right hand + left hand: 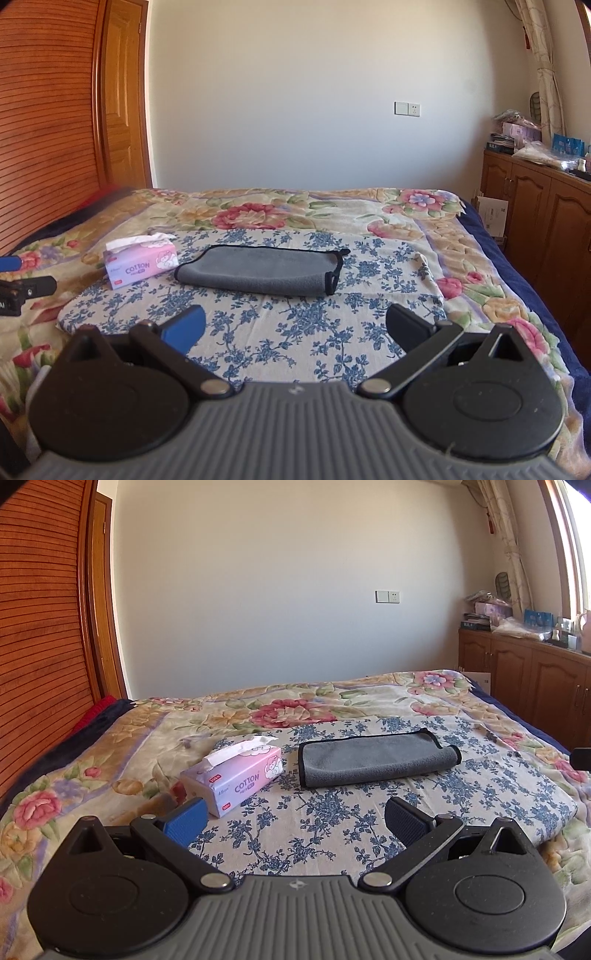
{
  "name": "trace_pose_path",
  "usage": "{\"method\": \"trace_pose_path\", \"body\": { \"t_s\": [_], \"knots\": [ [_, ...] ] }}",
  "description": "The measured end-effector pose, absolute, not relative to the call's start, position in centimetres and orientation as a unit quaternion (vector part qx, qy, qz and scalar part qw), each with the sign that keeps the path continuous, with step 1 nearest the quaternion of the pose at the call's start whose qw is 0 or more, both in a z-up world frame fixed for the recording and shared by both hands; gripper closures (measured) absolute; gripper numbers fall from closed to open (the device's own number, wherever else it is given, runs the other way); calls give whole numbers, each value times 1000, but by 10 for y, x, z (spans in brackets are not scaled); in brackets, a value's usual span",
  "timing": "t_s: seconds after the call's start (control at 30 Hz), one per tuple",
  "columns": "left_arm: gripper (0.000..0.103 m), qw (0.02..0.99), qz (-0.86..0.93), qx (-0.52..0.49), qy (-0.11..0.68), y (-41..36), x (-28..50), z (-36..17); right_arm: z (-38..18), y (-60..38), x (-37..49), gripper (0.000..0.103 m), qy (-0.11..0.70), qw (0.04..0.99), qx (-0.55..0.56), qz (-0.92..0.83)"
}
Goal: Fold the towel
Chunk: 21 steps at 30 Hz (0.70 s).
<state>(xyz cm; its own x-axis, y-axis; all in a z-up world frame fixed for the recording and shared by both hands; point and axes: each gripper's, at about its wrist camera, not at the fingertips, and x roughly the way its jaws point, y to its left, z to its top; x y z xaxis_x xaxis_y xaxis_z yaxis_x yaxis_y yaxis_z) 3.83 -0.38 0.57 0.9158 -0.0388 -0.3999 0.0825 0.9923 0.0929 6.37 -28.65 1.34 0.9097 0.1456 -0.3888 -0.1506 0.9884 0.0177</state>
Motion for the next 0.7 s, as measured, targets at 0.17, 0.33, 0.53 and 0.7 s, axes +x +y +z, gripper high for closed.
{"method": "trace_pose_path", "body": {
  "t_s": [0.17,0.33,0.53,0.7],
  "knots": [
    [0,977,-30,56,203,-3,38,2,12,-287,63,0,197,977,-7,76],
    [0,977,-24,60,204,-3,40,-3,10,-289,64,0,194,978,1,72],
    [0,977,-23,64,201,-4,41,-6,9,-293,63,0,187,980,10,65],
    [0,980,-19,69,186,-4,41,-6,10,-296,60,0,173,983,15,57]
  ]
}}
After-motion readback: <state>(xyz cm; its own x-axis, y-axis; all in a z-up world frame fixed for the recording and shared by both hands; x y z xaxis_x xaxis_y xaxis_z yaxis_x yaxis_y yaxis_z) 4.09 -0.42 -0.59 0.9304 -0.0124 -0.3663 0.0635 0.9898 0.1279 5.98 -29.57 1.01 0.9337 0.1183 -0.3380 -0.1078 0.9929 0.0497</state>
